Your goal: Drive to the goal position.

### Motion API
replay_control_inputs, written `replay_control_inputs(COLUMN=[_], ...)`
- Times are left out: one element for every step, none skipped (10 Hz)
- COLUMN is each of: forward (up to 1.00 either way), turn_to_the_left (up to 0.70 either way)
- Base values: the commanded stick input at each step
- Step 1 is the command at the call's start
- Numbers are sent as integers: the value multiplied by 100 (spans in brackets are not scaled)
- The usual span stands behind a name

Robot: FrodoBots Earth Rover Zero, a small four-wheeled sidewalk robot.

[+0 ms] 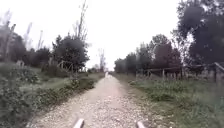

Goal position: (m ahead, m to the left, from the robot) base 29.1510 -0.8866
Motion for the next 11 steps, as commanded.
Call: replay_control_inputs(forward=[50,50,50,50,50,50,50,50,50,50,50], turn_to_the_left=[0,0,0,0,0,0,0,0,0,0,0])
